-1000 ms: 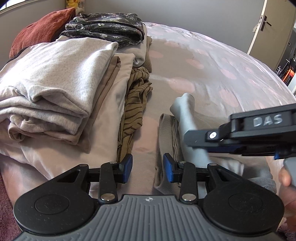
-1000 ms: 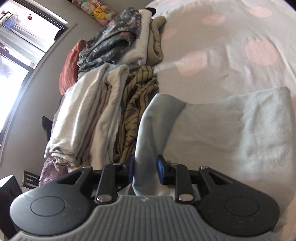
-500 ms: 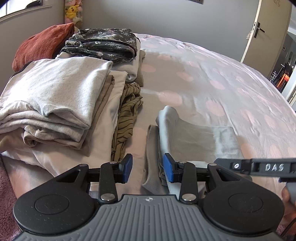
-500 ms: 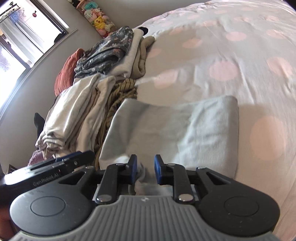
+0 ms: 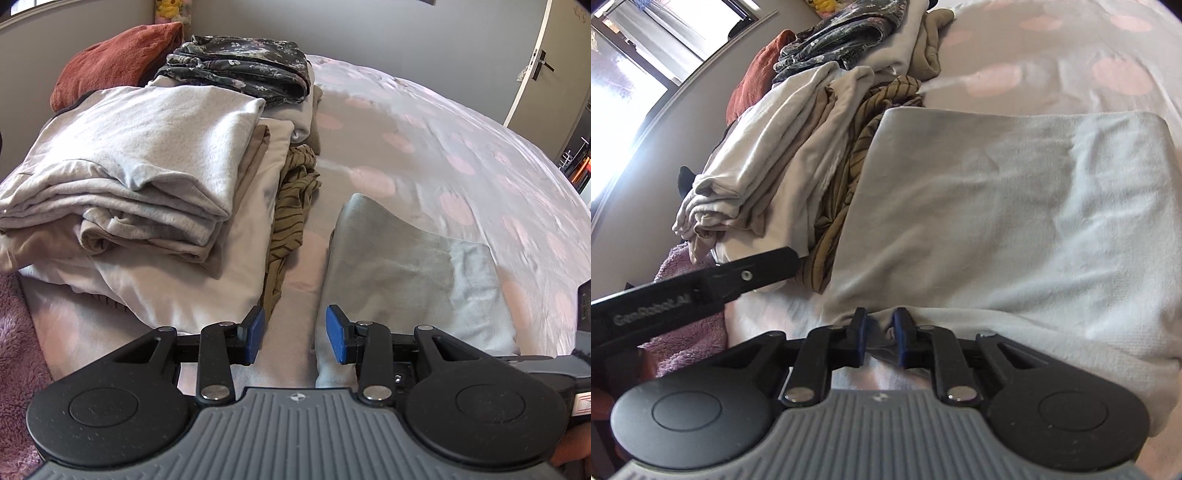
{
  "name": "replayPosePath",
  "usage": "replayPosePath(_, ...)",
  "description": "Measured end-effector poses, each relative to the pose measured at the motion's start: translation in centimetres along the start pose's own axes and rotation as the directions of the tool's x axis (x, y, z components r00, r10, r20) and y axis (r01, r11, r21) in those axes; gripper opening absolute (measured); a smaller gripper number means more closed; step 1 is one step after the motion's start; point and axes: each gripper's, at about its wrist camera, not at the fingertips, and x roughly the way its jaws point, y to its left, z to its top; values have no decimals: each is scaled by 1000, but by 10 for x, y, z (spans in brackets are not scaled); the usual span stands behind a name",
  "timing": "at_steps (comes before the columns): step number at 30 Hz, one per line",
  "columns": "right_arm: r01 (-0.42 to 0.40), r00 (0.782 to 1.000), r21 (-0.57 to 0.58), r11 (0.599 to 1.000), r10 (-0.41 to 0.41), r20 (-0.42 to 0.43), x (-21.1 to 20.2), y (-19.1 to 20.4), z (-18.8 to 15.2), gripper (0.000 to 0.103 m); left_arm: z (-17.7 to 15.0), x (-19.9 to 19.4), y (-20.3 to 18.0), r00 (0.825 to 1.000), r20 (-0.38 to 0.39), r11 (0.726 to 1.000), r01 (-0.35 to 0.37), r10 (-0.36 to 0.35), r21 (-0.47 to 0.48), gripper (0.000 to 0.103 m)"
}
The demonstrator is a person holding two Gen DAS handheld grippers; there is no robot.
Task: Fold clothes
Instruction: 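Open both grippers and release the folded garment on the bed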
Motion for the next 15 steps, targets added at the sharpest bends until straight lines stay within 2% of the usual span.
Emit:
replayPosePath(5, 29, 998, -45, 999, -26, 56, -28, 1, 2, 23, 3, 5, -14, 1000, 15, 999, 22, -22, 41, 34)
replayPosePath(8, 124, 988, -102, 987, -113, 108, -45, -3, 3, 23, 6, 9, -23, 999, 21, 997, 36, -38, 68, 34)
replayPosePath(12, 252, 958, -170, 953, -220, 184, -68, -9, 6, 23, 3, 13, -32, 996, 31, 991, 85, -89, 104, 32)
replayPosePath(15, 324, 939, -193, 926, -291, 184, -73, -21, -2, 23, -2, 27, -32, 996, -1, 990, 93, -93, 110, 27)
